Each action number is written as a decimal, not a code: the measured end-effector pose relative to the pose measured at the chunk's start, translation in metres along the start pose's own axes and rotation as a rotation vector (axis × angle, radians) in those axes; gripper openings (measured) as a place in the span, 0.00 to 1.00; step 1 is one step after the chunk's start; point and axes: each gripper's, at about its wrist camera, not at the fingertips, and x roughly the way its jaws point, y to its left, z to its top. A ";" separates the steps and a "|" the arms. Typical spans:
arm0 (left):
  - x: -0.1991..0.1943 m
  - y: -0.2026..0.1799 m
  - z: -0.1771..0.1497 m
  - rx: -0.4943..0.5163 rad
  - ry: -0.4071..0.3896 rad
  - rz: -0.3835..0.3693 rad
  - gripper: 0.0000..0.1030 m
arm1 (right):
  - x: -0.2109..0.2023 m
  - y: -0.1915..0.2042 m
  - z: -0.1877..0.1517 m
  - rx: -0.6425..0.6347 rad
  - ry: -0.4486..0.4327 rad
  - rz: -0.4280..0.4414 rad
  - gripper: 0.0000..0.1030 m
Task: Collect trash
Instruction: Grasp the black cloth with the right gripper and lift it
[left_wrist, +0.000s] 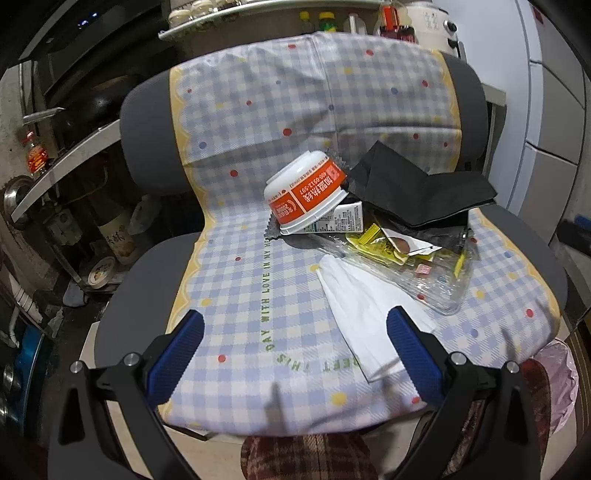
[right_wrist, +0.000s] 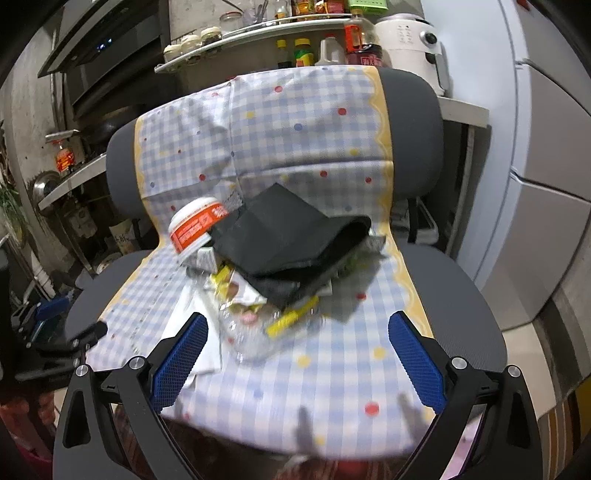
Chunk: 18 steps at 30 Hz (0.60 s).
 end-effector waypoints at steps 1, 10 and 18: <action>0.006 -0.001 0.003 0.001 0.007 -0.003 0.94 | 0.009 -0.003 0.006 0.011 -0.002 -0.015 0.93; 0.051 -0.006 0.028 -0.016 0.077 -0.047 0.94 | 0.076 -0.036 0.066 0.141 -0.006 0.087 0.88; 0.086 -0.019 0.047 0.011 0.081 -0.054 0.94 | 0.161 -0.088 0.080 0.370 0.126 0.142 0.71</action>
